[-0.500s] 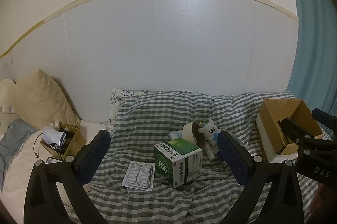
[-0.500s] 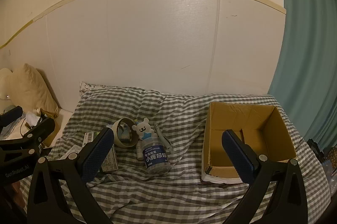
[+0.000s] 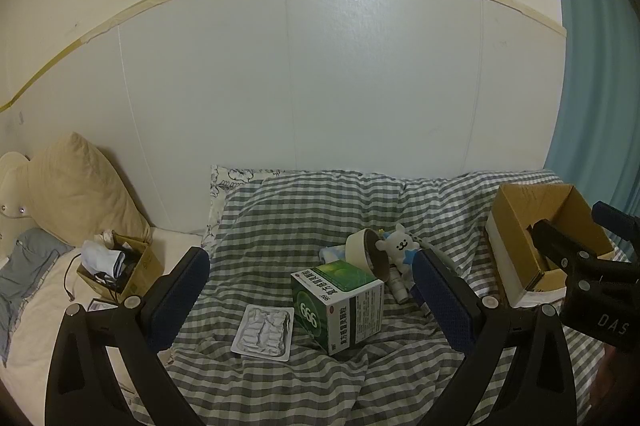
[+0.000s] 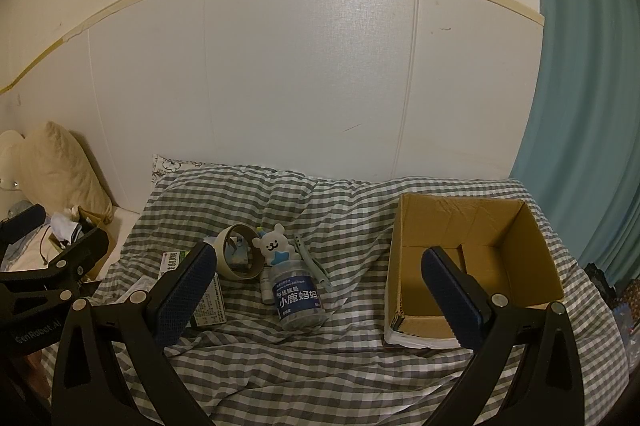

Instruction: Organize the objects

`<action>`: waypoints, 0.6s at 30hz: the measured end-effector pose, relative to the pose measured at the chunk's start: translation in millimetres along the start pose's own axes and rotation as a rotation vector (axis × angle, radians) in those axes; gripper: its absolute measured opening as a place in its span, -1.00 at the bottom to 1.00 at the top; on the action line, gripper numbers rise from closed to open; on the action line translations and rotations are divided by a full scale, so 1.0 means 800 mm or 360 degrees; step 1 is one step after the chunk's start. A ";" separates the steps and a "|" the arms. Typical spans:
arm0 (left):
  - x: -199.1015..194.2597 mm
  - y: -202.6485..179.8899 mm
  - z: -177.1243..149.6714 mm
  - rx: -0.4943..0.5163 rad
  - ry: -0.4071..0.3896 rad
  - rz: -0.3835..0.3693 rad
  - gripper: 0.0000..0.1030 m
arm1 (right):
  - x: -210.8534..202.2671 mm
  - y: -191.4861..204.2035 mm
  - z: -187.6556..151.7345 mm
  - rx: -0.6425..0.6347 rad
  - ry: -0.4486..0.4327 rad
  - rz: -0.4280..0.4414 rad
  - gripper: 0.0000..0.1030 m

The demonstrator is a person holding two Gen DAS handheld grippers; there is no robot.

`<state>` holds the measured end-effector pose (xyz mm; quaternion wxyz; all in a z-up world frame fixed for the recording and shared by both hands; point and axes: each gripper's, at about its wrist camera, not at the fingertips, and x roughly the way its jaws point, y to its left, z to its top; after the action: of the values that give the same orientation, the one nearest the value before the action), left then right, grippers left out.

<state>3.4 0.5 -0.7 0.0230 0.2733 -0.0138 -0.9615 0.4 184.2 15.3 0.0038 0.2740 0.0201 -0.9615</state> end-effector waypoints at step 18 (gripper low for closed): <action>-0.001 0.000 0.000 0.0020 0.0010 0.0001 1.00 | 0.000 0.004 -0.001 -0.0012 0.0013 0.0015 0.99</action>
<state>4.0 0.5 -0.2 0.0217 0.2765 -0.0198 -0.9606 0.8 181.3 14.9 0.0092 0.2780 0.0224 -0.9603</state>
